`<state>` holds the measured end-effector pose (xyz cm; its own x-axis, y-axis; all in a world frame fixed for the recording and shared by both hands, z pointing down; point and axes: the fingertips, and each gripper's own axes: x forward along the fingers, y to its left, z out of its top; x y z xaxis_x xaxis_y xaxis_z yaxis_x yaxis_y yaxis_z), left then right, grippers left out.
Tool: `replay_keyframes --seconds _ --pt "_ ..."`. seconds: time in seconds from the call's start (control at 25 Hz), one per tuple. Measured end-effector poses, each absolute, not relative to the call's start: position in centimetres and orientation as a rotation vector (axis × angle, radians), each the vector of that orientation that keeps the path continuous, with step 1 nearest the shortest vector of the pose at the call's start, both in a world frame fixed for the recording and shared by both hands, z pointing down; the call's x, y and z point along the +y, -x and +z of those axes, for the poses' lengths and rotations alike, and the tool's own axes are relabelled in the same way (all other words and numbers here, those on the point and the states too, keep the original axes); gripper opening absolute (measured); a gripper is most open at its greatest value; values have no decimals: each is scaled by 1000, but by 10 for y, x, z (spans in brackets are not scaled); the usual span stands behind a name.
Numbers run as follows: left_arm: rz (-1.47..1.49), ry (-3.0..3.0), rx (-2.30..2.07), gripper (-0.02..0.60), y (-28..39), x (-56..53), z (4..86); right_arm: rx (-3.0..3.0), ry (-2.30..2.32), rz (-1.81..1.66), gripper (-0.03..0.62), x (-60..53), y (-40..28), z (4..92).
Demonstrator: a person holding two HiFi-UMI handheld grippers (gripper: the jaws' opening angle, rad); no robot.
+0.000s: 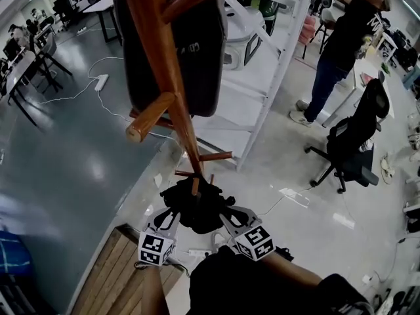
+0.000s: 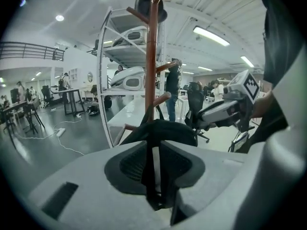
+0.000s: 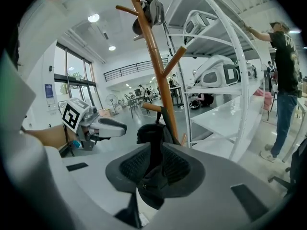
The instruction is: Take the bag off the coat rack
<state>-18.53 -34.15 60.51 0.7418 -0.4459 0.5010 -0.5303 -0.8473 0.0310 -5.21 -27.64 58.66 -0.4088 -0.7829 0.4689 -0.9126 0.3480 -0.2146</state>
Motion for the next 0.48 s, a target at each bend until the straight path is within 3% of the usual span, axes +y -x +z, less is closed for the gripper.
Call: replay_keyframes --seconds 0.12,0.48 --pt "821 -2813 -753 144 188 -353 612 -2310 -1487 662 74 -284 53 594" --pt "1112 -2855 -646 210 185 -381 639 -2241 -1439 676 144 -302 54 613"
